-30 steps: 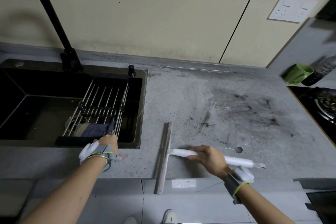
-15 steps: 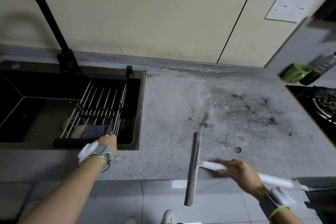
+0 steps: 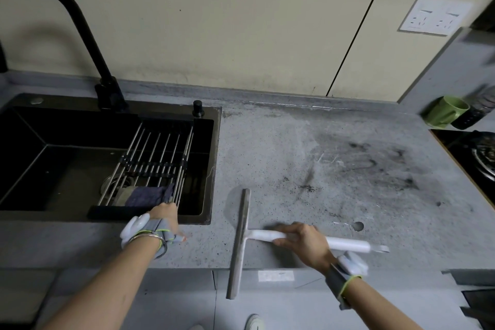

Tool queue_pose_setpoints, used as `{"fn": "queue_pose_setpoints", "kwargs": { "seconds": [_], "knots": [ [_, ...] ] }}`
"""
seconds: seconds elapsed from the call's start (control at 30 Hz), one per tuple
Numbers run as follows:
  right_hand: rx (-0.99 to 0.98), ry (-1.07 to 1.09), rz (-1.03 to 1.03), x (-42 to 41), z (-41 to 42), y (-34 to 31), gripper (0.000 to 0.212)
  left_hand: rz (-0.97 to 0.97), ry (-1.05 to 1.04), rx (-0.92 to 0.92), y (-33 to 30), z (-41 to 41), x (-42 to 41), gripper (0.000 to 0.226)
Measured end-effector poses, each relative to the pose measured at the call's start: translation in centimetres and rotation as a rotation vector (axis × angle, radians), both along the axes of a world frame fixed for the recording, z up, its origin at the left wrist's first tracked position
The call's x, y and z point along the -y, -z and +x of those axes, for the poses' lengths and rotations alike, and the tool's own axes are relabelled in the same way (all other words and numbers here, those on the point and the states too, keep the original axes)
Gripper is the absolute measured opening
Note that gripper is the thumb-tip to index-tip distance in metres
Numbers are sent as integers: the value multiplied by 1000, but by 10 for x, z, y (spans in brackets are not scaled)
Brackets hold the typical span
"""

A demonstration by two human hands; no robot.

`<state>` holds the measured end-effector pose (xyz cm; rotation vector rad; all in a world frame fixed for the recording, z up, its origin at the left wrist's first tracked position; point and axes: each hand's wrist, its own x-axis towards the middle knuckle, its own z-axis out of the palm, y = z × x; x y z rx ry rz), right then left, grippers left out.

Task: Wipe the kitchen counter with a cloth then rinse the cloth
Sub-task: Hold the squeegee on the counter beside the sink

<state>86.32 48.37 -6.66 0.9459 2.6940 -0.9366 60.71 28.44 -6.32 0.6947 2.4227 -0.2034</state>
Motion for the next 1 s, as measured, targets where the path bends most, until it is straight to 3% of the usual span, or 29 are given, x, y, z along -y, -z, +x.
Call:
{"fn": "queue_pose_setpoints", "kwargs": {
  "seconds": [0.27, 0.73, 1.0],
  "knots": [
    [-29, -14, -14, 12, -20, -3, 31, 9, -5, 12, -1, 0, 1, 61],
    [33, 189, -7, -54, 79, -16, 28, 8, 33, -11, -1, 0, -1, 61],
    [25, 150, 10, -44, 57, -8, 27, 24, 35, -16, 0, 0, 1, 58]
  ]
}}
